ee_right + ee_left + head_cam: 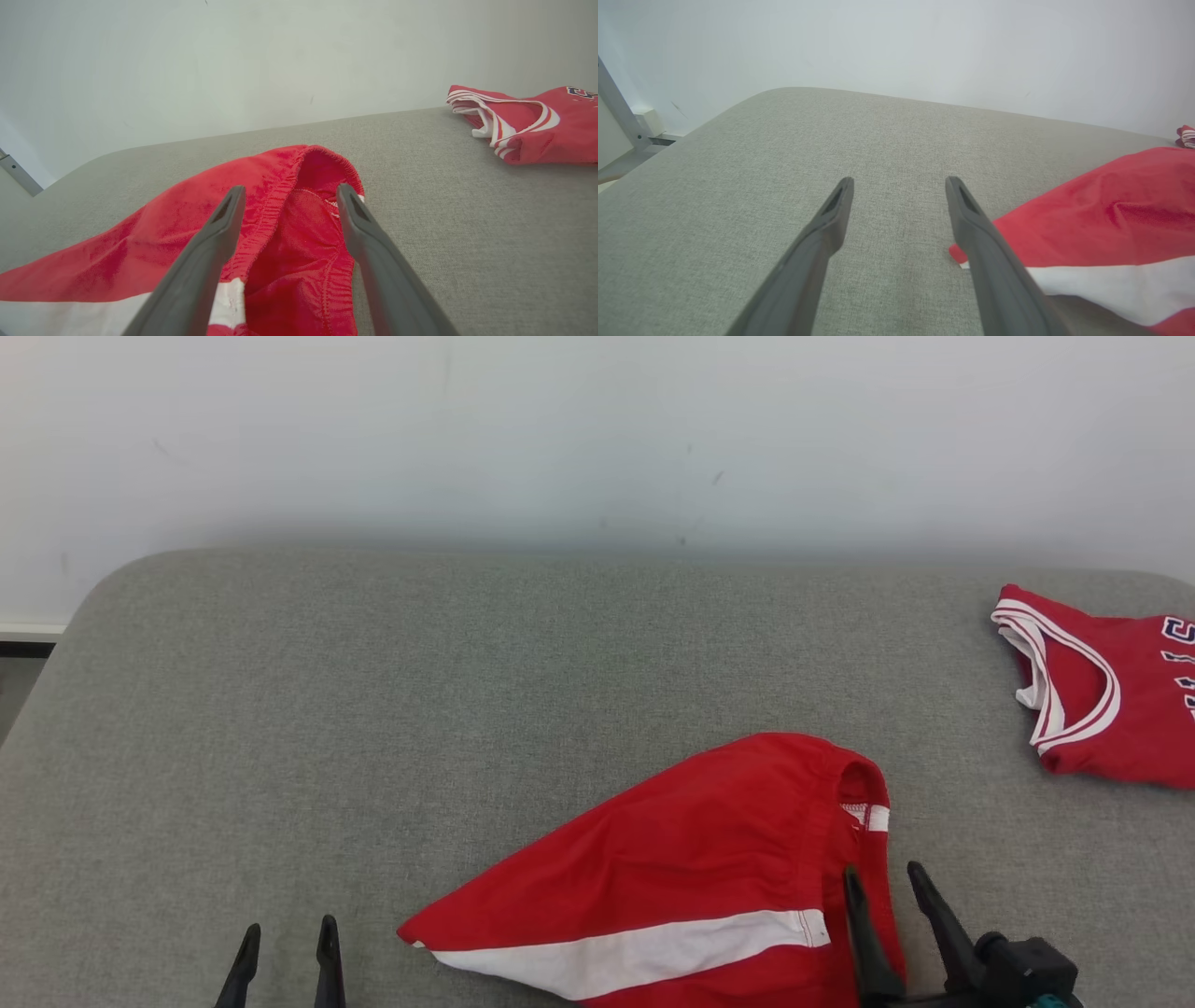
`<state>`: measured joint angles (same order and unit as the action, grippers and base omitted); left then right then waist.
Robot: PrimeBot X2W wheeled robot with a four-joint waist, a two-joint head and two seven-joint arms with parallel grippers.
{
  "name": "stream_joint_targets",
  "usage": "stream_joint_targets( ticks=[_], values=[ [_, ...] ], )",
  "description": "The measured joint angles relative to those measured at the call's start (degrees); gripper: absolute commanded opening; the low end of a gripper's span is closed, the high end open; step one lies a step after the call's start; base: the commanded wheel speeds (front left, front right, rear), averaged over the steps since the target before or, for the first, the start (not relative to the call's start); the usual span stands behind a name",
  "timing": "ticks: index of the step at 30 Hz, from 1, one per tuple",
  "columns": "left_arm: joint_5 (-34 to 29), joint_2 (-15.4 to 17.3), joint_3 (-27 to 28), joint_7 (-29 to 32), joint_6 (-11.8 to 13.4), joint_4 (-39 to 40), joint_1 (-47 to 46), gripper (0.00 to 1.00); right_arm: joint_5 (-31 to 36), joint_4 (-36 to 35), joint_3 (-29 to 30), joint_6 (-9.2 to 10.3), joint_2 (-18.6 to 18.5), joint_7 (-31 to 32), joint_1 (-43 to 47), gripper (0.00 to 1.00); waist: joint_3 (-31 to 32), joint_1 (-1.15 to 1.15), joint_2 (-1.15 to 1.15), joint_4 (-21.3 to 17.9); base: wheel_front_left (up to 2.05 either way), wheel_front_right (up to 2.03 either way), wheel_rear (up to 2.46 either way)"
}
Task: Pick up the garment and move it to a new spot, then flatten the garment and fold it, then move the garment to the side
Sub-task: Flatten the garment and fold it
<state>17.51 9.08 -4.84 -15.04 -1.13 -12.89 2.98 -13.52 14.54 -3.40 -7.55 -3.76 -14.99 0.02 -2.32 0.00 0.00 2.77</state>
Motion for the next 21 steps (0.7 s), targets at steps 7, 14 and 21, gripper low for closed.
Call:
stream_joint_targets(
  ticks=[7, 14, 21],
  values=[
    [-5.0, -4.0, 5.3, 0.0, -2.9, 1.3, 1.1, 1.0, -1.7, 7.8, -4.8, 0.0, -2.1, 0.0, -1.7, 1.0, 0.3, 0.0, 0.0, 0.4, 0.0, 0.0, 0.0],
    [-6.9, -5.4, 7.3, 0.0, -4.4, 0.8, 0.7, 1.0, -3.8, 12.6, -9.0, 0.0, -3.2, 1.2, -5.3, 1.0, 0.3, 0.0, 0.0, 0.7, 0.0, 0.0, 0.0],
    [-7.3, -6.0, 7.5, 0.0, -5.3, 0.1, 0.5, 1.0, -7.4, 16.4, -14.2, -0.01, -4.2, 5.4, -8.4, 0.0, 0.3, 0.0, 0.0, 1.5, 0.0, 0.0, 0.0]
  ],
)
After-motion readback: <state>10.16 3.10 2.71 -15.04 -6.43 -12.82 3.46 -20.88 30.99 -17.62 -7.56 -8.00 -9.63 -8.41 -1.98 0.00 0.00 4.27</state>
